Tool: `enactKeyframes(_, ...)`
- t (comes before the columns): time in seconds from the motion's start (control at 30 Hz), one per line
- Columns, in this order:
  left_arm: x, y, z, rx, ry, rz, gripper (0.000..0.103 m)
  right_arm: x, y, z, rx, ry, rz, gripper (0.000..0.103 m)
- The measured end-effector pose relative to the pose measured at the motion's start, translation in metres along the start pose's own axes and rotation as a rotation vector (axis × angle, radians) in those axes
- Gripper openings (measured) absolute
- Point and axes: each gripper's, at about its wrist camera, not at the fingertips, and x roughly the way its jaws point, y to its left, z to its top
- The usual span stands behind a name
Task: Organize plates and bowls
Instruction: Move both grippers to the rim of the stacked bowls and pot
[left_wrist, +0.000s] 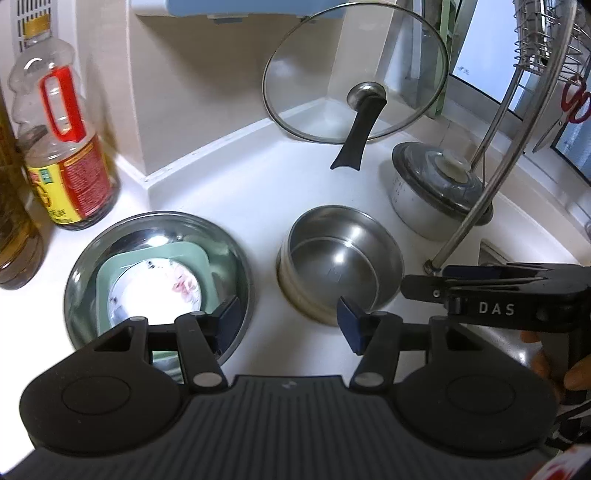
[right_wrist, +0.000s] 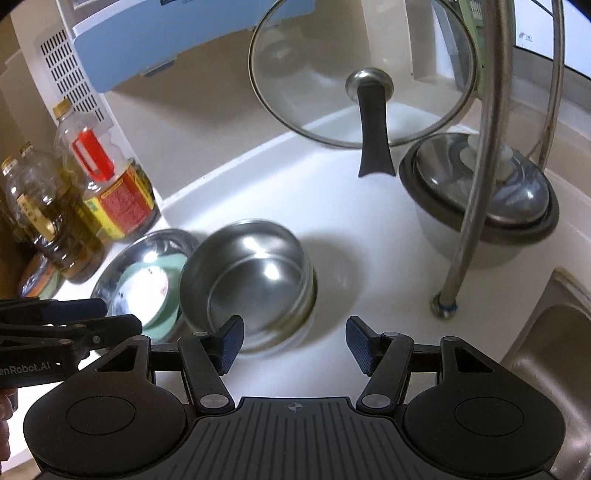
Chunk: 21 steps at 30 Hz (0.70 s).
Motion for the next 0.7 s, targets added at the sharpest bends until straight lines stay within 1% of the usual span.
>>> enactKeyframes(0.3,0.041,0.009,0.019,-0.032,0.052,-0.067,0.055,0.027,-0.005,0.015,0.014,0.004,-0.009,0.061)
enactKeyframes(0.43,0.058,0.009,0.027,-0.037,0.083,-0.068,0.054,0.042,-0.008,0.022,0.026,0.028,-0.008,0.061)
enactKeyframes(0.7,0.087,0.015,0.037,-0.068,0.177,-0.101,0.044,0.061,-0.017,0.031,0.052,0.096,0.003,0.061)
